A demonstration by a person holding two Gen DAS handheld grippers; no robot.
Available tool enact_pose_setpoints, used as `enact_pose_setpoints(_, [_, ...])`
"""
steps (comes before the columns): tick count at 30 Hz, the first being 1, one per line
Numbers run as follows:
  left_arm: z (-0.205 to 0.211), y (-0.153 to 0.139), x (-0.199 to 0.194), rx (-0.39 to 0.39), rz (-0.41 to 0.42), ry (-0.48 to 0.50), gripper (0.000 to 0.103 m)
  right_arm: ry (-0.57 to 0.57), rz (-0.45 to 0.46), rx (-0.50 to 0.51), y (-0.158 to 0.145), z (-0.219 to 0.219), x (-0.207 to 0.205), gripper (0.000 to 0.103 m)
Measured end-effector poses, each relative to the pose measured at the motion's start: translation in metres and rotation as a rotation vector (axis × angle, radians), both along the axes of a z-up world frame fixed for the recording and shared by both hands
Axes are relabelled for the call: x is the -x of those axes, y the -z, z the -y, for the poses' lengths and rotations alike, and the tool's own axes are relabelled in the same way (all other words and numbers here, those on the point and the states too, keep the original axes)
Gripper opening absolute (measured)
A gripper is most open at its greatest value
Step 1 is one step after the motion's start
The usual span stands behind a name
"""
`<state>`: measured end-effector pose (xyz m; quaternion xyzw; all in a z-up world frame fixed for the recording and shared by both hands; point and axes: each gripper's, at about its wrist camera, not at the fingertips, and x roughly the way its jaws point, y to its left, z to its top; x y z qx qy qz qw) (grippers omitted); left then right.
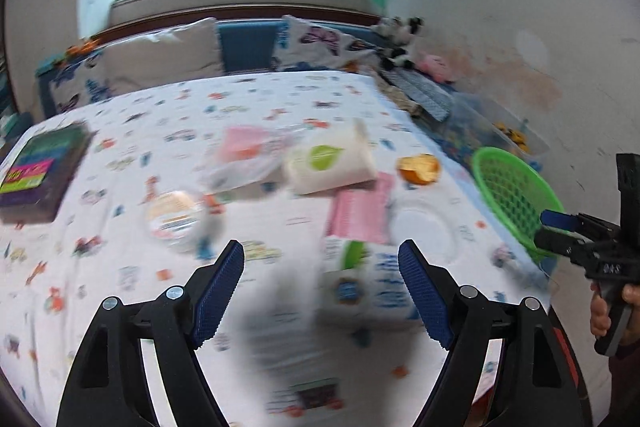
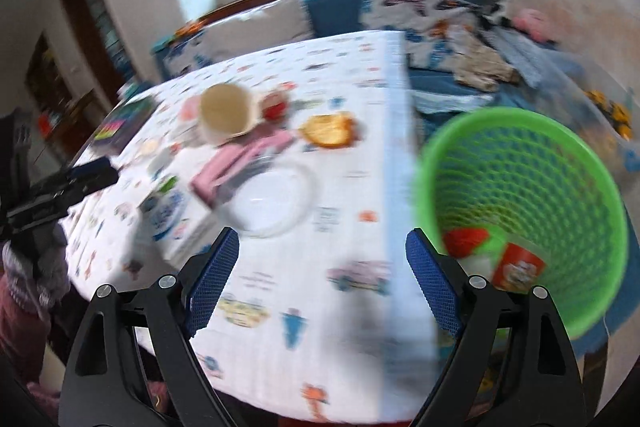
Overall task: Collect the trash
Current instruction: 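Move both tools back over the remaining items on the bed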
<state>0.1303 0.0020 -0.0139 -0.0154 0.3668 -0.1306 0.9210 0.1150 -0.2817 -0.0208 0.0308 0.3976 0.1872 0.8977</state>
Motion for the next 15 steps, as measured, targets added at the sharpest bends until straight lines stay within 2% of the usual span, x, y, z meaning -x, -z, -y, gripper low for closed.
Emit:
enact_pose_setpoints(6, [-0.044,0.009,0.001,0.011,-0.025,-0.102,0.077,-0.171,-0.016,0.019,0.004,-0.059,-0.012,0.087])
enact_pose_setpoints(15, [-0.079,0.022,0.004,0.013,-0.052,-0.176,0.077,-0.410,-0.004,0.141,0.016,-0.139,-0.026,0.090])
